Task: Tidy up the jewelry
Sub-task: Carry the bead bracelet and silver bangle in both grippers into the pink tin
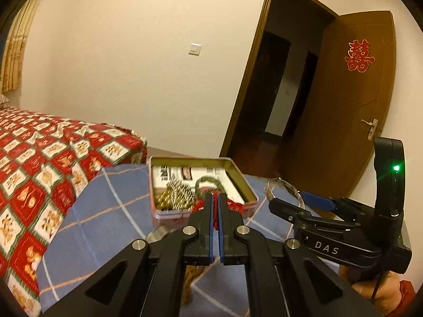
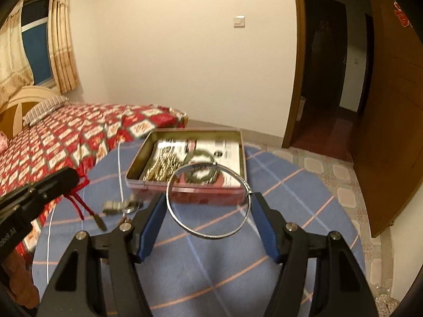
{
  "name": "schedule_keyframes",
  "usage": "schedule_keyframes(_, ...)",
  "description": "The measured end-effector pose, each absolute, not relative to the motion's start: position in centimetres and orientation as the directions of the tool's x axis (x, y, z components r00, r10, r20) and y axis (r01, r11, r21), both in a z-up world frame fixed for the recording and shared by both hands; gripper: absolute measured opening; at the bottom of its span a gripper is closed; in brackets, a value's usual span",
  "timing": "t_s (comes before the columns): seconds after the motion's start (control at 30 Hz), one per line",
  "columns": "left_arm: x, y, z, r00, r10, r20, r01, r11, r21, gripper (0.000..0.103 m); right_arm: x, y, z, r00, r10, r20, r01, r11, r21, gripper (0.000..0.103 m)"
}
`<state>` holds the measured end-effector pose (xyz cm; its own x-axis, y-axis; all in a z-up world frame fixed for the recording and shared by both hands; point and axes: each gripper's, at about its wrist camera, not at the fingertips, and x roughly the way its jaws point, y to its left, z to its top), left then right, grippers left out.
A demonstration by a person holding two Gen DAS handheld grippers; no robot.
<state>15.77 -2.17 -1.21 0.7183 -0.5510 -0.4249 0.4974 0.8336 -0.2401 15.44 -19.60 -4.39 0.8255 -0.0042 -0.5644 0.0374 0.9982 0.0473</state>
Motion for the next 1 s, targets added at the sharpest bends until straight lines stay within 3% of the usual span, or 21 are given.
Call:
schedule_keyframes(0.6, 24.2, -5.8, -1.8, 0.727, -0.548, -0.413, 0.477, 0.836, -0.271, 0.002, 23.3, -21.5, -4.7, 0.825, -0.029, -0.564, 0.083, 0.994, 0.071, 0.068)
schedule_keyframes(1.0, 29.2, -7.3, -4.0, 0.709, -0.543, -0.45, 0.445, 0.839, -0.313, 0.002, 27.2, -22.1, -6.2, 0.808, -0.037, -0.588, 0.098, 0.993, 0.073, 0.068)
